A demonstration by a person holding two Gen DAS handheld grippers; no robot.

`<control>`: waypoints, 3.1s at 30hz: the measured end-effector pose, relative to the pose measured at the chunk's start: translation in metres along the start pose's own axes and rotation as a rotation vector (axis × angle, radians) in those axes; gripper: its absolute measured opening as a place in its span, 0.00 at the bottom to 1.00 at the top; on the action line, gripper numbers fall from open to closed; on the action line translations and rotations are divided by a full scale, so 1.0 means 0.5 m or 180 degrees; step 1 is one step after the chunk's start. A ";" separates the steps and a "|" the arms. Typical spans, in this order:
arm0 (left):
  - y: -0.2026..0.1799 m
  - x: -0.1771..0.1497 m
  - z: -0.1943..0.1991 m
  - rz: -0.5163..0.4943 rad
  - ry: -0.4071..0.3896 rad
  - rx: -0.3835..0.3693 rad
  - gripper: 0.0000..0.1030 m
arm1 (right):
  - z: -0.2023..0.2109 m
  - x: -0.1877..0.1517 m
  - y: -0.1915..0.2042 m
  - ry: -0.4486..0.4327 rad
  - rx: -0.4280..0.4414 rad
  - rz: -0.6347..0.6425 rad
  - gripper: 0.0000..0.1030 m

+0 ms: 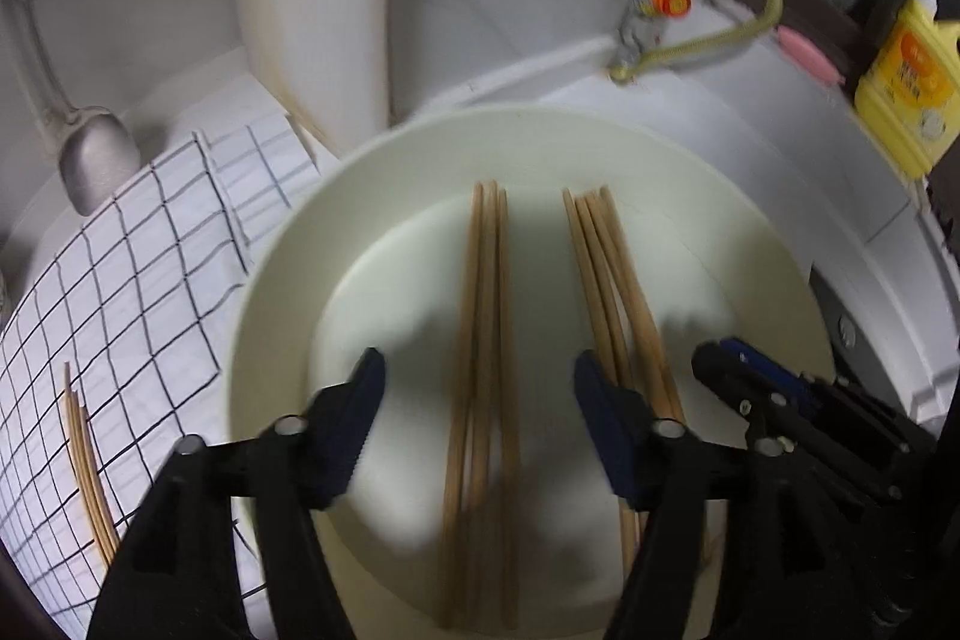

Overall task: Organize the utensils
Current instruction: 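Open both tools to drop the chopsticks into the basin, then move both open tools back to the chopstick bundle, then grasp a chopstick from the bundle with the right tool while the left tool grasps another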

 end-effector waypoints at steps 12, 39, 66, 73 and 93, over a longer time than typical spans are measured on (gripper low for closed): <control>0.033 -0.007 0.066 0.0017 -0.0131 0.0072 0.67 | 0.051 -0.020 0.029 -0.0074 -0.0009 0.0029 0.21; 0.374 -0.179 0.278 0.0587 -0.0295 0.0578 0.83 | 0.136 -0.115 0.331 -0.0123 0.0314 0.0695 0.40; 0.639 -0.336 0.238 0.0909 -0.0036 0.0895 0.88 | -0.060 -0.256 0.607 0.0337 0.0485 0.1154 0.40; 0.660 -0.352 0.226 0.0910 0.0020 0.0858 0.88 | -0.082 -0.270 0.625 0.0351 0.0392 0.1176 0.40; 0.684 -0.367 0.221 0.0988 0.0066 0.0835 0.88 | -0.118 -0.288 0.642 0.0414 0.0275 0.1242 0.40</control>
Point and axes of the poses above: each gripper's, at about its wrist camera, not at the fingertips, and z roughly against the way its jaws point, y to its left, x to its top, the point moved 3 cm from there along -z, roughly the way its jaws point, and after that the axes turned 1 degree about z, right-handed, at the moved point
